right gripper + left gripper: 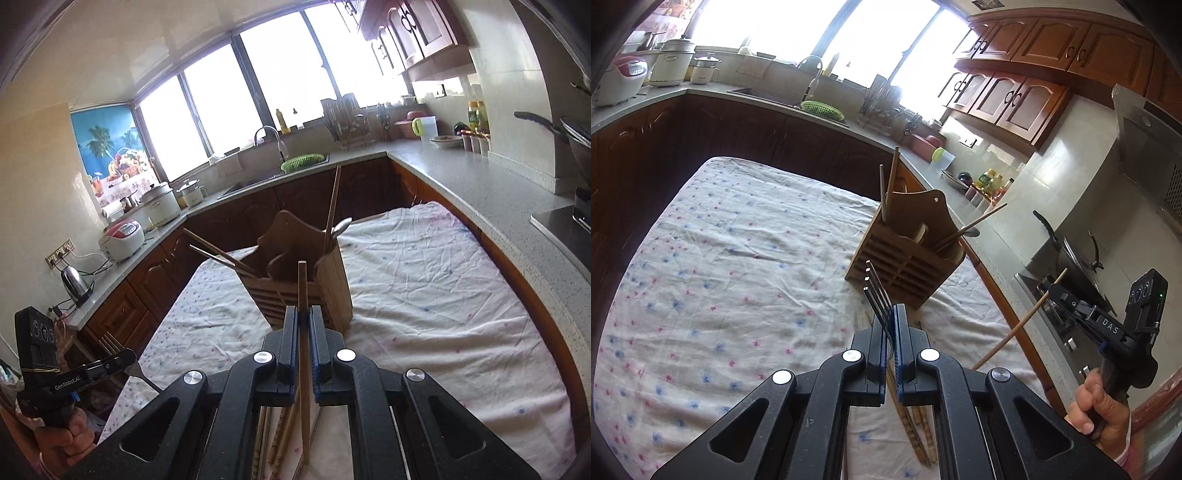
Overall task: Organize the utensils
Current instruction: 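Carry the chopstick with the right gripper toward the holder while the left gripper carries the fork, then insert the chopstick and fork into the holder and open both grippers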
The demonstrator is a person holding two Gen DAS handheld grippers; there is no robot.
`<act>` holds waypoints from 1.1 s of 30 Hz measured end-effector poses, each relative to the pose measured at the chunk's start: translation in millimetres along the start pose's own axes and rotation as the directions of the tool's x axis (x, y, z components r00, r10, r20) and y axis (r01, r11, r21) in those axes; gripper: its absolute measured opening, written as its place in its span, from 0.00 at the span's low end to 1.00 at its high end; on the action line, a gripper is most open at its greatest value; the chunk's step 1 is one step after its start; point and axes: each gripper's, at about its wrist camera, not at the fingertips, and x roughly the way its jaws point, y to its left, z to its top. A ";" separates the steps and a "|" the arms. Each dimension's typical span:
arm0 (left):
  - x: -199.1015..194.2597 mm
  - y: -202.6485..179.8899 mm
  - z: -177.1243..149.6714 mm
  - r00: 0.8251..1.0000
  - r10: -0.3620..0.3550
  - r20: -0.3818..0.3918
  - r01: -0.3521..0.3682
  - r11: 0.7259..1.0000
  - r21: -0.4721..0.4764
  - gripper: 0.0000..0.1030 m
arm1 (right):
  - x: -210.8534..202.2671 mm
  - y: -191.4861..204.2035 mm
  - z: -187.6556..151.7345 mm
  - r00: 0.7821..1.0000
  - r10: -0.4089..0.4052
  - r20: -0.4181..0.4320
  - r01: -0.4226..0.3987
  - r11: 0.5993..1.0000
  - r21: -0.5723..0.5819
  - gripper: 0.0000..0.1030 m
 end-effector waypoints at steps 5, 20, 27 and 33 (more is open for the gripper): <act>0.7 -4.8 3.6 1.000 -0.009 0.008 0.009 1.000 0.005 0.01 | -8.0 -0.9 9.6 0.999 0.001 0.036 -0.001 1.000 0.006 0.05; 26.2 -35.3 59.6 0.992 -0.064 0.108 0.055 0.995 0.085 0.01 | -10.3 -1.5 38.2 0.994 0.020 0.110 -0.020 1.000 0.004 0.05; 60.5 -53.6 101.0 0.979 -0.092 0.182 0.067 0.988 0.142 0.01 | -7.3 -0.2 75.1 0.980 0.018 0.196 -0.018 1.000 -0.001 0.05; 116.2 -57.7 128.3 0.973 -0.084 0.214 0.050 0.986 0.159 0.01 | 12.4 -0.1 108.0 0.965 0.005 0.263 -0.005 1.000 -0.001 0.05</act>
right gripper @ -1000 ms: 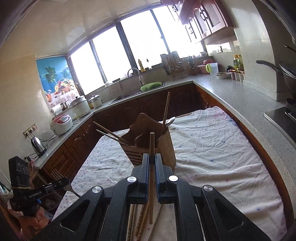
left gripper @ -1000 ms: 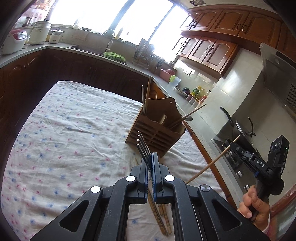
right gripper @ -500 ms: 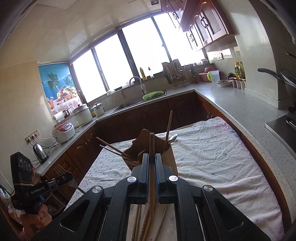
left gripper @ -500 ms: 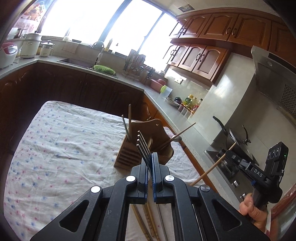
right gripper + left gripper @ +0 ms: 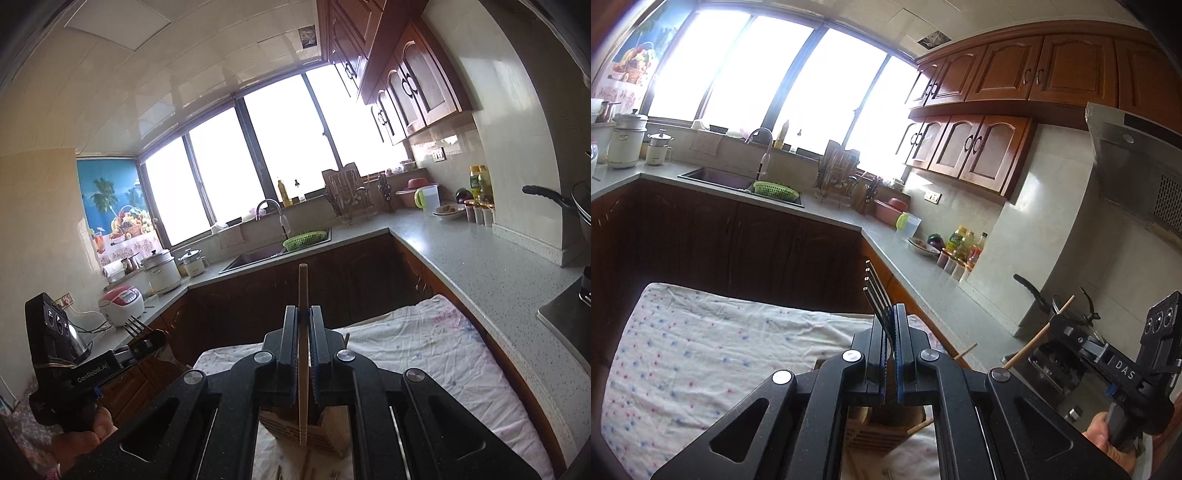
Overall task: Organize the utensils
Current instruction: 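Insert the chopstick and fork into the holder and open both grippers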
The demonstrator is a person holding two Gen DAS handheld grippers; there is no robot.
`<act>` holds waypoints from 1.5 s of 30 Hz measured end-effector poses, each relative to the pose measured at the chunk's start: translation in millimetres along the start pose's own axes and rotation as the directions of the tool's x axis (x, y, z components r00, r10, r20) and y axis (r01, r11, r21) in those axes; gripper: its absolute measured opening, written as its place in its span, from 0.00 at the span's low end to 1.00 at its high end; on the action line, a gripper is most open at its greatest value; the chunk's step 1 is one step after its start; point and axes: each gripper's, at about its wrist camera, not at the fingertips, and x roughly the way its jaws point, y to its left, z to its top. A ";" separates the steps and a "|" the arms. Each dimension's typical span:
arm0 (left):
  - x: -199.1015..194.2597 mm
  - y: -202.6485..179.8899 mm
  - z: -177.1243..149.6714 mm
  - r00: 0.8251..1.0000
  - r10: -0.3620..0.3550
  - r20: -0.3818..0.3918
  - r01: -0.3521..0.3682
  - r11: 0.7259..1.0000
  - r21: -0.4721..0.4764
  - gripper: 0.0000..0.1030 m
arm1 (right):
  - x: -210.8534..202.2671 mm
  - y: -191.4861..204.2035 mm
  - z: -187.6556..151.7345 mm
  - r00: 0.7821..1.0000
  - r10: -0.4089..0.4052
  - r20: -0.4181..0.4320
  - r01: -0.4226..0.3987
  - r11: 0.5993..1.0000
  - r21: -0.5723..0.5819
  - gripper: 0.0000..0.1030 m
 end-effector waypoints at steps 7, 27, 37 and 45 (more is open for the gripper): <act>80.8 14.3 -19.3 0.996 0.035 -0.084 -0.036 0.999 -0.010 0.01 | 41.3 0.2 -3.7 0.999 -0.035 0.000 0.035 0.999 -0.042 0.05; 159.7 26.6 -44.4 0.974 0.073 -0.215 -0.072 0.997 0.013 0.02 | 86.0 -20.2 -60.0 0.986 -0.061 -0.154 0.056 0.998 -0.038 0.06; 154.1 23.6 -38.4 0.971 0.053 -0.231 -0.057 0.998 -0.010 0.14 | 88.4 -27.5 -58.1 0.985 -0.048 -0.167 0.050 0.999 0.006 0.10; 96.6 23.7 -47.7 0.984 0.041 -0.176 -0.044 0.999 -0.018 0.40 | 62.2 -32.0 -45.1 0.993 -0.026 -0.117 0.033 0.998 0.061 0.29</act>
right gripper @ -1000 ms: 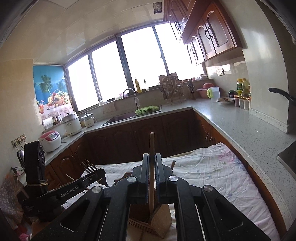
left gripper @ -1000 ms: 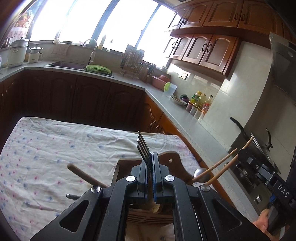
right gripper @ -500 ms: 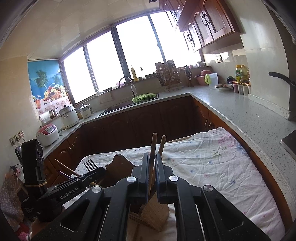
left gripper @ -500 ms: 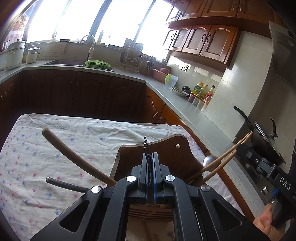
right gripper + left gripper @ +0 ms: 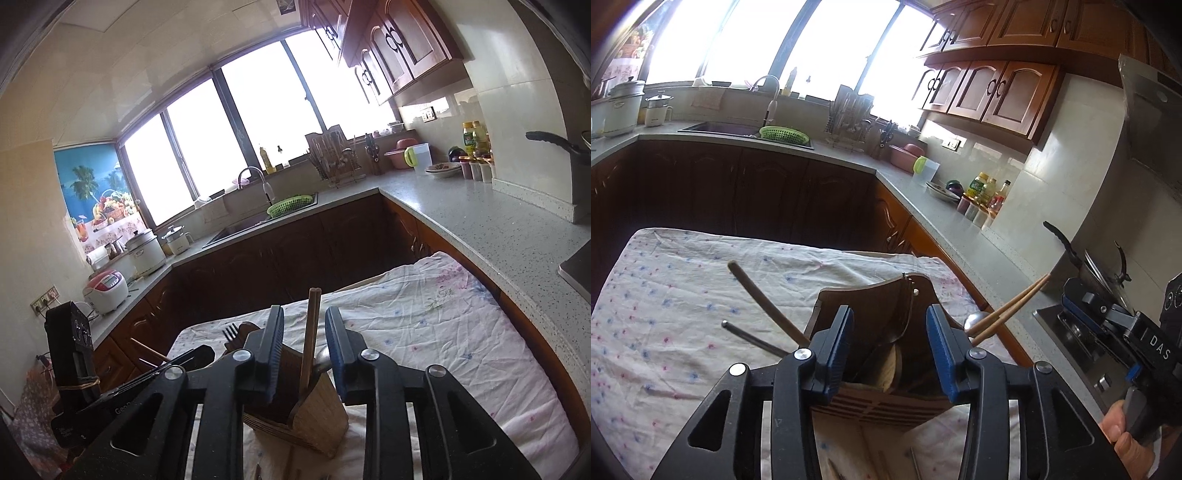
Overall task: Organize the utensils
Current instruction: 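Insert the chopstick and fork into the holder and open both grippers, then move both grippers back over the utensils lying on the cloth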
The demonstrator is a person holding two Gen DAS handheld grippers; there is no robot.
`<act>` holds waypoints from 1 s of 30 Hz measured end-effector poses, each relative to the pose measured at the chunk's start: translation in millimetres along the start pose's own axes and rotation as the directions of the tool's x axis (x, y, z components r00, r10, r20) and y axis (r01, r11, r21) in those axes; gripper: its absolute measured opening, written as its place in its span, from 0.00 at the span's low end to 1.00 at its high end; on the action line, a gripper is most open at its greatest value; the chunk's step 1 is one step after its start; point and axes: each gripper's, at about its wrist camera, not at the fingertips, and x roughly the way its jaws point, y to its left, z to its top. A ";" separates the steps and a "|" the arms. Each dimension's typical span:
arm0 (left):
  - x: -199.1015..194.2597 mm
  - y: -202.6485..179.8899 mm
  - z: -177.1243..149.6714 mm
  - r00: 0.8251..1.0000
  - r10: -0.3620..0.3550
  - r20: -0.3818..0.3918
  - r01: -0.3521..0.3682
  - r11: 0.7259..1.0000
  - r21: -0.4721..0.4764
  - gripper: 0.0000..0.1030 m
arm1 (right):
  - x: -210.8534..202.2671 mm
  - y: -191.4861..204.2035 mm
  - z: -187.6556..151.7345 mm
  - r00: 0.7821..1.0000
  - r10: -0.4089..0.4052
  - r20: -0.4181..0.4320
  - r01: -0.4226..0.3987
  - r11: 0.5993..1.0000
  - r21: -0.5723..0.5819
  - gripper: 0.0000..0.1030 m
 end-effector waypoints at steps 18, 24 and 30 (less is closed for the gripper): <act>-145.5 17.9 -109.7 0.997 0.072 0.005 -0.072 0.993 -0.092 0.59 | -67.8 -12.7 -60.7 0.999 -0.008 -0.032 0.010 0.998 0.057 0.86; -164.6 24.5 -127.3 0.993 0.107 -0.049 -0.113 0.985 -0.129 0.60 | -76.9 -16.3 -95.9 0.995 -0.024 -0.100 0.031 0.997 0.073 0.86; -167.9 20.1 -143.9 0.984 0.146 -0.104 -0.158 0.981 -0.117 0.61 | -79.8 -19.6 -130.3 0.984 -0.034 -0.178 0.049 0.995 0.084 0.86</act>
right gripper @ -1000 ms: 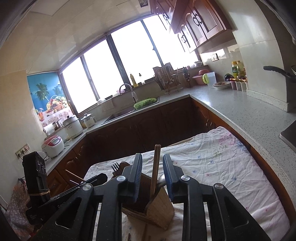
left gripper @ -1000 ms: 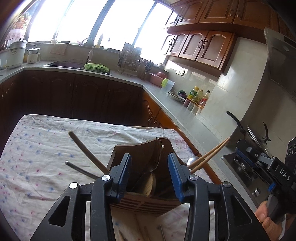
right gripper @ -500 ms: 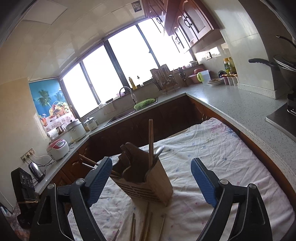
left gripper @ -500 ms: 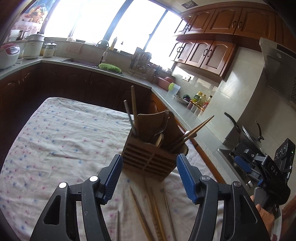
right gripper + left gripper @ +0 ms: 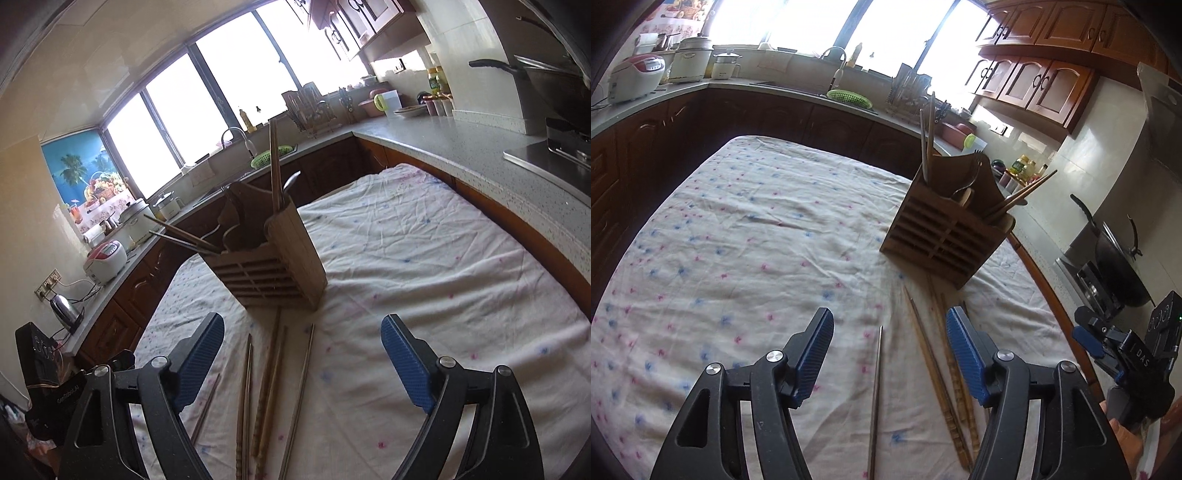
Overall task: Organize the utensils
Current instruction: 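Move both grippers back over the utensils lying on the cloth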
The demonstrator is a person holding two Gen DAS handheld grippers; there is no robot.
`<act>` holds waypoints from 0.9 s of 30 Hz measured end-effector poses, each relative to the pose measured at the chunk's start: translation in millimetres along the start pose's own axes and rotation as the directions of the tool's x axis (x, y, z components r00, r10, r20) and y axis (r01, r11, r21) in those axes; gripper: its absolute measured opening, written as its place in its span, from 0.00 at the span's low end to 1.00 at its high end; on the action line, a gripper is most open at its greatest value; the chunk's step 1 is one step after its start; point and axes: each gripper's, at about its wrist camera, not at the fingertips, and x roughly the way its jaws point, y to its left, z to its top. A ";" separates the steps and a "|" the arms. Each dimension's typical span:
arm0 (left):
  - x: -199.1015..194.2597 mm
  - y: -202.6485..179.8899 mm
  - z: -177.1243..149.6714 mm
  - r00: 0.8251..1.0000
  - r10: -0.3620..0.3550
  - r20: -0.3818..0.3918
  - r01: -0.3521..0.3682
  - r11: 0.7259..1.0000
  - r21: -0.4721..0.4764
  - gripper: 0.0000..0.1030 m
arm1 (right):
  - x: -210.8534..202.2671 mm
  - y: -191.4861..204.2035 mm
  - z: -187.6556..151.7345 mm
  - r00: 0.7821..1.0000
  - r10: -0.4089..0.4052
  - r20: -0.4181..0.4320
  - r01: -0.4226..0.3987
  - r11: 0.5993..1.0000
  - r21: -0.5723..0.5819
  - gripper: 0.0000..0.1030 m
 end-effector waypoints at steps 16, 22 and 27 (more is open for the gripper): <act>18.4 -8.2 -16.6 0.996 0.057 -0.072 -0.052 0.996 0.065 0.62 | 12.1 7.2 -42.3 0.995 -0.049 -0.085 0.044 0.997 -0.061 0.86; 28.2 -12.4 -14.9 0.994 0.068 -0.091 -0.059 0.994 0.094 0.61 | 14.5 7.0 -41.0 0.995 -0.050 -0.087 0.044 0.997 -0.067 0.86; 42.9 -16.4 -11.5 0.987 0.094 -0.128 -0.080 0.990 0.115 0.59 | 22.3 10.9 -37.1 0.994 -0.055 -0.096 0.046 0.995 -0.088 0.84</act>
